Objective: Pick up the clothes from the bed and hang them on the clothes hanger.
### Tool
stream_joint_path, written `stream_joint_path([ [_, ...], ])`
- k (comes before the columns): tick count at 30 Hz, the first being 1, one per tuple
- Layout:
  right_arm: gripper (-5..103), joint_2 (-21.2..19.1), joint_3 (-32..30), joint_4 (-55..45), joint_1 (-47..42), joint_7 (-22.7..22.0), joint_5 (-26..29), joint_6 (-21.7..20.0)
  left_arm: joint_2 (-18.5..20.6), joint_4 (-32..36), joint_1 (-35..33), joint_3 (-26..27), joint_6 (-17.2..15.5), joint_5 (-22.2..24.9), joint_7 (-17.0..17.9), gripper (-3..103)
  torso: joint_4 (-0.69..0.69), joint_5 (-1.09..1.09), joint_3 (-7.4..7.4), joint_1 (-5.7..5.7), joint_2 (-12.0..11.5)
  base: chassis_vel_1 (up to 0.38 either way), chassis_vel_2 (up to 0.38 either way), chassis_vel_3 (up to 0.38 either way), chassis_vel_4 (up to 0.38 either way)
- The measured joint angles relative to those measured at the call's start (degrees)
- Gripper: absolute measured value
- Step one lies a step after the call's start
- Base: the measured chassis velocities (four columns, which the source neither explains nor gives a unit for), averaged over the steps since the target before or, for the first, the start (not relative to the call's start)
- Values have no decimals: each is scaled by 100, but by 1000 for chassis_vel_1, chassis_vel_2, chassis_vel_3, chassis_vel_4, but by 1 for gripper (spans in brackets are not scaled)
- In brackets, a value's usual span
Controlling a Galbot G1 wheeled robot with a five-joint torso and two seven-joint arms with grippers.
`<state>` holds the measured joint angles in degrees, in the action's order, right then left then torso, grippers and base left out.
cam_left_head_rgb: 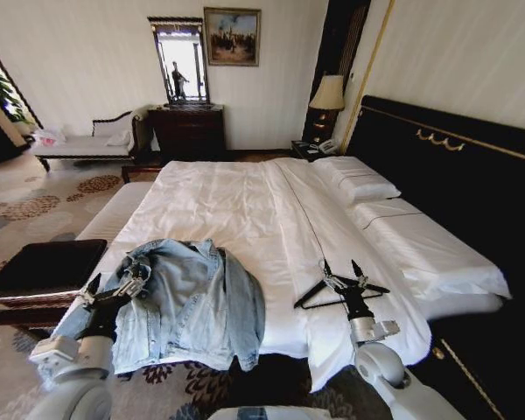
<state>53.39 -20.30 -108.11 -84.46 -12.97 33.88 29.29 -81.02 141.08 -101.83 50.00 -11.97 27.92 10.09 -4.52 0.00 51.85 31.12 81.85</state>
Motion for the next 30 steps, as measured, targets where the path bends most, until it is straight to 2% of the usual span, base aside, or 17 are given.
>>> stream_joint_path([
  [13, 100, 17, -41, 46, -17, -13, -39, 6, -19, -33, 16, -76, 21, -72, -10, 100, 0, 2, 1, 2, 0, -141, -133, 155, 128],
  [20, 100, 60, -76, 61, -45, -147, -292, -29, -25, -47, 19, -117, 31, -114, -17, 100, 0, 3, 1, 6, -1, -99, -47, 78, 22],
  [23, 100, -11, -69, 103, -23, -330, -599, -222, -22, -48, 22, -117, 32, -118, -17, 100, 0, -5, 0, 4, -1, 0, 0, 0, 0],
  [24, 100, -99, -34, 138, 4, -458, -744, -449, -21, -48, 23, -117, 32, -121, -17, 100, 1, -2, 0, 2, 0, 0, 0, 0, 0],
  [25, 100, -99, -34, 138, 4, -458, -744, -449, -21, -48, 23, -117, 32, -121, -17, 100, 1, -2, 0, 2, 0, 0, 0, 0, 0],
  [28, 100, -474, 178, 222, 184, -770, -1041, -1166, -30, -47, 24, -110, 35, -140, -16, 100, 1, -2, 0, 1, 0, 47, 22, -22, 2],
  [30, 100, -604, 277, 244, 267, -799, -1060, -1314, -36, -45, 24, -105, 35, -144, -16, 100, -1, -1, 0, 0, 0, 0, 0, 0, 0],
])
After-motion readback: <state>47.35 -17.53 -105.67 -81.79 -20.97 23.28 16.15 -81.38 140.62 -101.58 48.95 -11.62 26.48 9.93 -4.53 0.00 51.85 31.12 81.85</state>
